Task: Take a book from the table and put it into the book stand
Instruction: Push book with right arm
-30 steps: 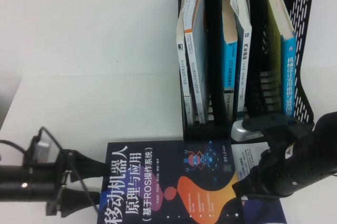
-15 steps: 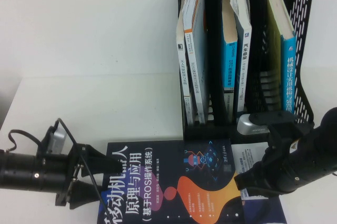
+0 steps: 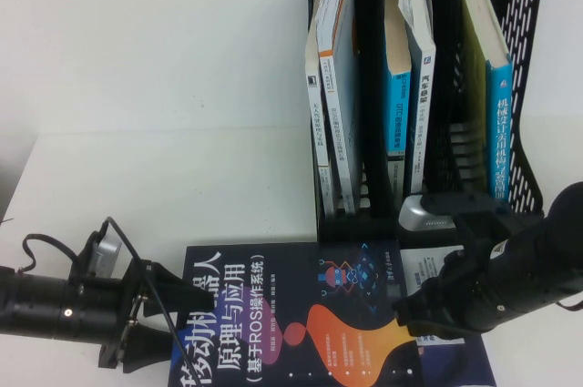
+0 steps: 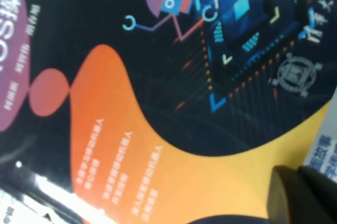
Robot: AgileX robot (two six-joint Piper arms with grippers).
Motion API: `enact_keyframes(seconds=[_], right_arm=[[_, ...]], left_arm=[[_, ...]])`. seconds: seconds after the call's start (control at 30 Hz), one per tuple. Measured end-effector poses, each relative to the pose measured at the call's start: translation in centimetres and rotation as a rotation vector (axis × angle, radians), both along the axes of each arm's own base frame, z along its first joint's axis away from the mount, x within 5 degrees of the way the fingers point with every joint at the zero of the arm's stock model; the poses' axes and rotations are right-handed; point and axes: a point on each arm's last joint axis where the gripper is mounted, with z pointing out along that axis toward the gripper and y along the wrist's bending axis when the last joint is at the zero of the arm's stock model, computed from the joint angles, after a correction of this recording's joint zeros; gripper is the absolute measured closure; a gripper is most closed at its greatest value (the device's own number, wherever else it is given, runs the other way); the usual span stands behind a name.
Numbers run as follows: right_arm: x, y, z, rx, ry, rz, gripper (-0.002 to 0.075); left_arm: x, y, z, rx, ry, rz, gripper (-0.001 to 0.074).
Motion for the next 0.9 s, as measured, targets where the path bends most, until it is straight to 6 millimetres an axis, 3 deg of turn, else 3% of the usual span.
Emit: enact_keyframes(seconds=[0.47, 0.9], right_arm=[[0.2, -0.8, -1.0, -0.103, 0.031, -0.031, 0.0721], [1.5, 1.7, -0.9, -0.018, 0.085, 0.005, 0.0721]], left_arm=[[0.0, 0.0, 0.0, -0.002, 0.019, 0.009, 0.0141], [0.2, 0.0, 0.1, -0.012, 0.019, 0.029, 0.0141]])
